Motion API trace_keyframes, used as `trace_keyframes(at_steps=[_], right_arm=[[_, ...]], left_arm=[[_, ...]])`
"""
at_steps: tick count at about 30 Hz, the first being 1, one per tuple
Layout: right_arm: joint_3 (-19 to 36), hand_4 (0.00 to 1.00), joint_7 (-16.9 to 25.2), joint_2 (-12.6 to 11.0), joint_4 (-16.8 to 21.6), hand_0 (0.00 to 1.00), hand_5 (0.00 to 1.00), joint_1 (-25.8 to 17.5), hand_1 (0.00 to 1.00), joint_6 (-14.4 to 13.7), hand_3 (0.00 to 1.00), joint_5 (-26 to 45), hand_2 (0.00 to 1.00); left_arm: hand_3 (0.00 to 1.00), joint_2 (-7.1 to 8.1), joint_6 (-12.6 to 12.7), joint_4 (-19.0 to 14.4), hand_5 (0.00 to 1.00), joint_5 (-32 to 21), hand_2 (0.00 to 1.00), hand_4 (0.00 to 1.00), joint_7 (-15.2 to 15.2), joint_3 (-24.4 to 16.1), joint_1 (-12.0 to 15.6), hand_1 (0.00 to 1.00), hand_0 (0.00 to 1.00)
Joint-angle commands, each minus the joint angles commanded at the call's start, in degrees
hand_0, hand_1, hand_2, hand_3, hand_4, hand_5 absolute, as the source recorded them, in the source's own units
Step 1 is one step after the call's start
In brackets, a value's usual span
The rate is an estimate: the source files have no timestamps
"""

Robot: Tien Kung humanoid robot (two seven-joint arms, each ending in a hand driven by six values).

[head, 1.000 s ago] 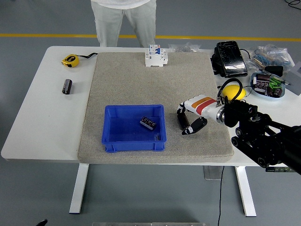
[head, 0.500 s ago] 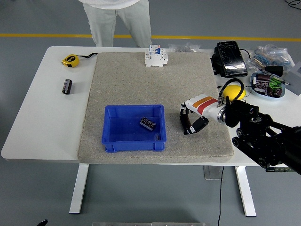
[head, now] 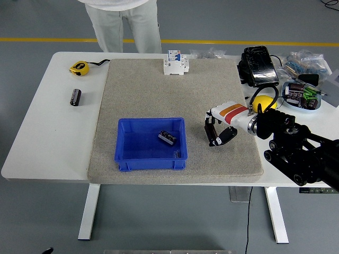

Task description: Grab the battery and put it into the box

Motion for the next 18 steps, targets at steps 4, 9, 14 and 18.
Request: trace_keyframes(at_steps=[4,9,14,18], right_arm=[[1.35,0.875,-0.60,-0.47,1.30,0.364,0.270,0.53,0.452,0.18,0.505,-0.44,0.484],[2.29,0.862,-1.44,-0.62,3.97,0.377,0.261,1.67,0.451,0.67,0.506,-1.49,0.485],[1.97,0.848,-1.91,-0.99,9.37,0.386,0.246,1.82,0.454,0.05,0.506,-1.79,0.485],[0.98,0.848,-2.24,-0.73,13.69,0.386,0.246,1.81,0.454,-0.10,0.506,-1.54,0.485]], left_arm=[[0.689,0.01,-0.01,0.03,0.529,-0.03,0.757,0.700,-0.01,-0.05,0.09,0.651,0.692],[0.690,0.03,0.00,0.06,0.529,0.13,0.757,0.700,0.04,-0.19,0.20,0.651,0.691],[0.689,0.03,0.00,0.09,0.529,0.27,0.757,0.699,0.09,-0.33,0.38,0.651,0.691],[0.689,0.04,0.02,0.09,0.529,0.35,0.757,0.699,0.15,-0.40,0.54,0.651,0.691]])
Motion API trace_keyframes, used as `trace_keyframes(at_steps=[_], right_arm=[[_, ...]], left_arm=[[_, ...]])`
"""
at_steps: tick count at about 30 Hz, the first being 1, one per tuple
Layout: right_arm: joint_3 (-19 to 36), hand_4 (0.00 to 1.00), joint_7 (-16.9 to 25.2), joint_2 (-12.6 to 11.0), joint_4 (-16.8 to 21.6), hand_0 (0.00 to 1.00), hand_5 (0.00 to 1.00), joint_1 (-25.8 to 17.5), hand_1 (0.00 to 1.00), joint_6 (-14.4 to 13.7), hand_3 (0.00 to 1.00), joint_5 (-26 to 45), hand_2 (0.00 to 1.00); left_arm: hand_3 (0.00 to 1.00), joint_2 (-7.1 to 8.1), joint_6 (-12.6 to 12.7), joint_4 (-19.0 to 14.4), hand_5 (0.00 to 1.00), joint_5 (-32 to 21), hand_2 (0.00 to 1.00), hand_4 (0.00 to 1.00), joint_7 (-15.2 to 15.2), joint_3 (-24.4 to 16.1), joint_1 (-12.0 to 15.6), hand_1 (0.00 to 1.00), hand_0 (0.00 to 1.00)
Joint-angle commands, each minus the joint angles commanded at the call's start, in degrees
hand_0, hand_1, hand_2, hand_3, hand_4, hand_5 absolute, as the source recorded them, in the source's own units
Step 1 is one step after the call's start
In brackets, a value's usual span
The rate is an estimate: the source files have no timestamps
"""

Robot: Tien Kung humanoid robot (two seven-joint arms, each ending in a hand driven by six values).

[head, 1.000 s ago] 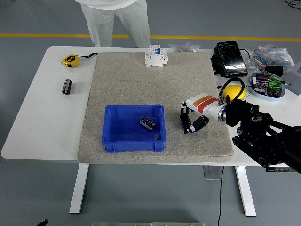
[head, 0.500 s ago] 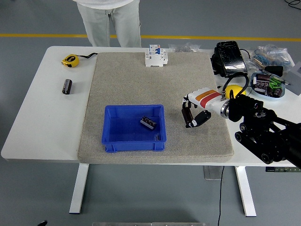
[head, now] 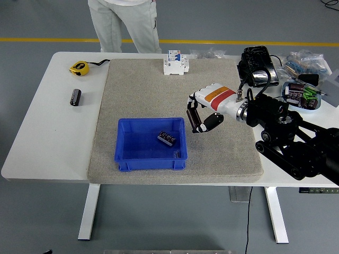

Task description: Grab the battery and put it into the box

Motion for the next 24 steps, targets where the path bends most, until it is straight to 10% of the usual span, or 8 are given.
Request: trace_keyframes(at_steps=[12,13,24], right_arm=[[-6.09,0.855,-0.57,2.27,6.24,0.407,0.247,1.78,0.456,-0.37,0.511,1.37,0.488],[-6.71,0.940,-0.77,2.37,6.55,0.554,0.305,2.17,0.609,-0.32,0.771,1.37,0.693],[-6.77,0.951,-1.11,2.80,6.59,0.655,0.315,3.42,0.674,-0.90,0.849,2.57,0.805]], left_arm=[[0.690,0.01,0.09,-0.08,0.529,0.89,0.757,0.700,0.25,-0.51,0.06,0.651,0.692],[0.689,0.04,0.08,-0.09,0.530,0.97,0.757,0.700,0.27,-0.52,0.03,0.652,0.692],[0.687,0.25,0.09,-0.11,0.530,0.54,0.757,0.699,-0.01,-0.12,-0.30,0.651,0.691]])
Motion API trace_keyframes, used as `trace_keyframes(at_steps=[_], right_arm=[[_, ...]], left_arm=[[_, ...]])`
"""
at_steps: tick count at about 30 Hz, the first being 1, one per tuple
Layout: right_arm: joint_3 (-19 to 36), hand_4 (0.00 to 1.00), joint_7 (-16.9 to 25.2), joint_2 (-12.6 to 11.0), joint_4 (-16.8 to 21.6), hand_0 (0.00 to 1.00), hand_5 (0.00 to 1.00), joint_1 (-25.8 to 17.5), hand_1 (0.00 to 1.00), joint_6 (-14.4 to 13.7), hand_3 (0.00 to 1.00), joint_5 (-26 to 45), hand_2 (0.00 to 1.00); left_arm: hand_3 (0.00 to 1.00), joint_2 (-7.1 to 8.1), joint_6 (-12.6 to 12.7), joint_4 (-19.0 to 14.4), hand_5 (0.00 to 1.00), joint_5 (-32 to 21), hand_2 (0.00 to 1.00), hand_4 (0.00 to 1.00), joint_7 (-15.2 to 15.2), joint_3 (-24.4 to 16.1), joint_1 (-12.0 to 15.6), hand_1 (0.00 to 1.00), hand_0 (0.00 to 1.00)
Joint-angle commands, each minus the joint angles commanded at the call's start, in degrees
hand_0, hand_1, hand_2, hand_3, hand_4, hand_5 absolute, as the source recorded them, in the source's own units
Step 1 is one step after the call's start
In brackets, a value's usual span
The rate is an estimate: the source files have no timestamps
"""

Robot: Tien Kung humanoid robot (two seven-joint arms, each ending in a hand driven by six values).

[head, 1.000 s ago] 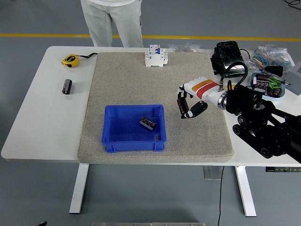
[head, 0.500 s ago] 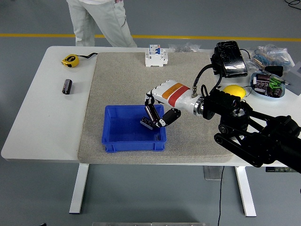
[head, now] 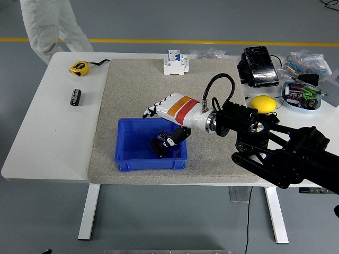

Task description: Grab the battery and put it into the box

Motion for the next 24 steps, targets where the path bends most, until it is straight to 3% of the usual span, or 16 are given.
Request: trace_keyframes(at_steps=[1,12,18,24], right_arm=[[0.15,0.959,-0.01,-0.05,-0.03,0.696,0.321,0.04,0.705,-0.06,0.869,-0.01,0.838],[3.66,0.958,-0.13,-0.88,-0.77,0.702,0.322,-0.36,0.708,0.57,0.874,-0.69,0.837],[9.00,0.960,-0.21,-2.50,-2.84,0.712,0.328,-1.21,0.711,0.61,0.875,-0.87,0.832],[11.90,0.980,-0.45,-5.12,-5.46,0.703,0.357,-4.01,0.704,-2.28,0.865,10.52,0.818]], left_arm=[[0.686,0.00,0.01,0.00,0.530,-0.04,0.755,0.699,-0.02,0.02,-0.04,0.647,0.691],[0.686,-0.08,0.02,0.06,0.530,-0.36,0.754,0.699,-0.12,0.12,-0.18,0.646,0.692],[0.686,-0.05,0.03,0.11,0.531,-0.79,0.753,0.699,-0.24,0.31,-0.07,0.646,0.692],[0.685,-0.11,0.08,0.19,0.530,-1.07,0.753,0.700,-0.37,0.41,0.06,0.644,0.692]])
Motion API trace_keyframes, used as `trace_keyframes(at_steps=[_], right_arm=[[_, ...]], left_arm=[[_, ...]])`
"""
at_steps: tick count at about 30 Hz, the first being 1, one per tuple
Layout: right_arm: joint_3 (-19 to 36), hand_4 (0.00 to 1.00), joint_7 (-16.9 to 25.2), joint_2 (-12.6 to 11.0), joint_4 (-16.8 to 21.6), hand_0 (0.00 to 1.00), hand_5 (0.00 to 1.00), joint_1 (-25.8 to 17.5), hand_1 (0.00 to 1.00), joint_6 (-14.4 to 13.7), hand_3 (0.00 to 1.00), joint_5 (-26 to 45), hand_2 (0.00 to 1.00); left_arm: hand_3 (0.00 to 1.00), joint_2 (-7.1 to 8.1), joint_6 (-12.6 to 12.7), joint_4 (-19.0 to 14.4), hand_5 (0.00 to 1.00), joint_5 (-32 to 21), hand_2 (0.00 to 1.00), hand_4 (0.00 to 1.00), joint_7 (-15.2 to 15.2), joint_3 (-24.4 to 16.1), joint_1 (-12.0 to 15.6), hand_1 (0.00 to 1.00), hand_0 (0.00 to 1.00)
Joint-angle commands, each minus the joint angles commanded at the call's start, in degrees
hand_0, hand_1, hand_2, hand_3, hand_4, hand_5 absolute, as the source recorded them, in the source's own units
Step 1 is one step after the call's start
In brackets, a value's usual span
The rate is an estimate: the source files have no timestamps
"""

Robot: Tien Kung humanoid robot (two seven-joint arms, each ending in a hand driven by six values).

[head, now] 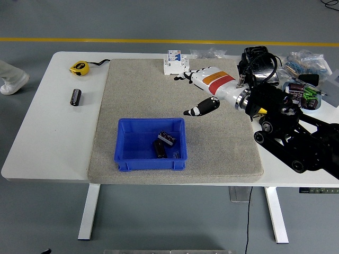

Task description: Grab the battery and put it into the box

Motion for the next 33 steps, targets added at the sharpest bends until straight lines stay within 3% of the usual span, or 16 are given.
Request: trace_keyframes(at_steps=[7,8,13,14,20,26,33], right_arm=[[4.49,0.993,2.16,-4.91,2.41,0.716,0.377,-6.07,0.714,-0.88,0.858,16.81,0.813],[5.29,0.998,2.62,-5.50,2.96,0.757,0.473,-7.15,0.754,-0.66,0.859,19.04,0.835],[10.05,0.998,4.44,-8.01,4.96,0.757,0.473,-11.88,0.754,0.15,0.859,30.96,0.835],[11.28,0.998,4.64,-8.37,5.26,0.768,0.646,-12.83,0.776,0.21,0.864,33.57,0.838],[20.56,0.998,6.33,-9.23,7.72,0.776,0.671,-20.22,0.775,2.02,0.875,48.01,0.838],[28.24,0.998,6.20,-8.69,9.77,0.774,0.682,-26.06,0.771,2.51,0.870,47.78,0.836],[36.22,0.998,6.40,-6.08,11.12,0.771,0.693,-31.78,0.769,2.66,0.864,45.20,0.829]], left_arm=[[0.685,-0.11,-0.08,0.08,0.529,0.35,0.752,0.700,0.10,-0.29,0.18,0.643,0.692],[0.686,-0.11,-0.13,0.06,0.529,0.36,0.751,0.699,0.14,-0.28,0.20,0.643,0.691],[0.686,-0.23,-0.22,0.14,0.529,0.46,0.751,0.699,0.14,-0.30,0.15,0.643,0.691],[0.690,-0.26,-0.23,0.15,0.529,0.38,0.752,0.700,0.10,-0.26,0.13,0.646,0.692],[0.690,-0.38,-0.30,0.27,0.528,0.21,0.755,0.699,-0.11,-0.26,0.15,0.648,0.692],[0.691,-0.46,-0.47,0.33,0.529,1.12,0.755,0.700,0.11,-0.76,0.19,0.653,0.692],[0.692,-0.61,-0.64,0.42,0.526,2.39,0.755,0.698,0.46,-1.62,0.50,0.656,0.691]])
